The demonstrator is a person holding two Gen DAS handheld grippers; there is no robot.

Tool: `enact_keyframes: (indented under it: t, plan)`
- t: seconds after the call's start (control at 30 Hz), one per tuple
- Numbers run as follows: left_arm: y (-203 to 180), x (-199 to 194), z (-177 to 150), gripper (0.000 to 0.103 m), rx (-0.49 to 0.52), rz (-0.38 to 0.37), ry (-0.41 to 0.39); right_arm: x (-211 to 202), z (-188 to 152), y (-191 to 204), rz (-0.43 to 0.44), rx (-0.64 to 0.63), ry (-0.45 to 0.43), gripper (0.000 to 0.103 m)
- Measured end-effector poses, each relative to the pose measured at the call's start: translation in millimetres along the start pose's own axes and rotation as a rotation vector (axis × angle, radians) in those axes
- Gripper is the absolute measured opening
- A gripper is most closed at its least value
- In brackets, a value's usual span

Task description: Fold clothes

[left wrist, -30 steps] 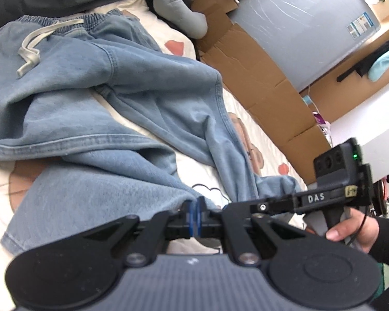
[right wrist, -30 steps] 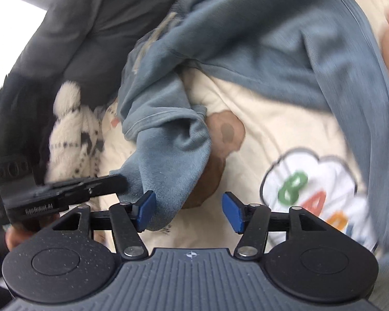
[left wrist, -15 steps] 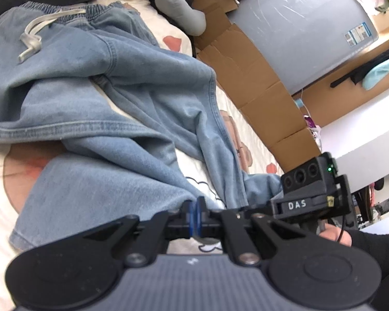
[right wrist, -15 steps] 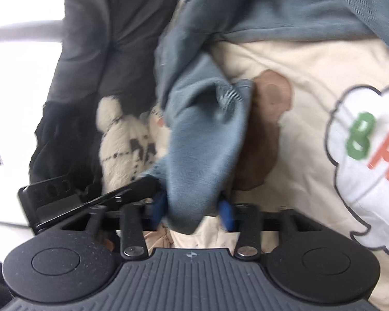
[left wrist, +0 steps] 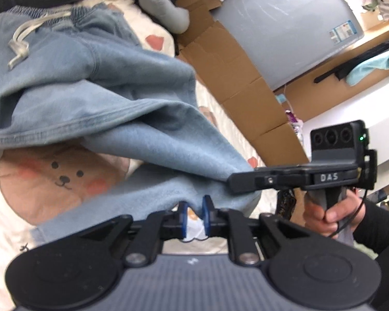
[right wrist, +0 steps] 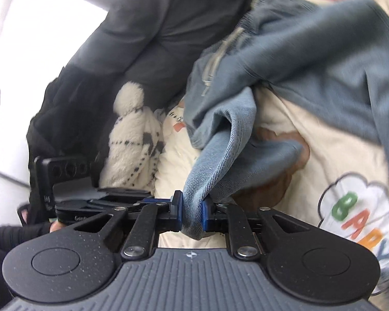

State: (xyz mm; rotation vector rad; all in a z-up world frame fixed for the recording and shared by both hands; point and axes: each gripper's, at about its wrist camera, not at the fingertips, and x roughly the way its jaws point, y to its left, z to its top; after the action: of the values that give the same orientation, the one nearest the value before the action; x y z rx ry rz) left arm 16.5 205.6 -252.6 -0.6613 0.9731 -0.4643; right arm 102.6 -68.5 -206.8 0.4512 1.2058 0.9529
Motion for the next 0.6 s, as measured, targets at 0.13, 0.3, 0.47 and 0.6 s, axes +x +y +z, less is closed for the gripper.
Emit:
enact_keyframes:
  t: [0.13, 0.3, 0.47, 0.6]
  plan:
    - [-6, -14, 2, 0.019, 0.007, -0.013, -0.035, -14, 18, 34, -0.036, -0.108, 0.041, 0.012]
    - [-2, -35, -9, 0.043, 0.013, 0.072, -0.075, -32, 29, 69, -0.087, -0.209, 0.076, 0.010]
    - [22, -49, -13, 0.043, -0.061, 0.152, -0.095, -48, 27, 87, -0.146, -0.260, 0.124, 0.001]
    - [38, -54, -11, 0.042, -0.102, 0.213, -0.109, -60, 19, 92, -0.198, -0.283, 0.169, 0.001]
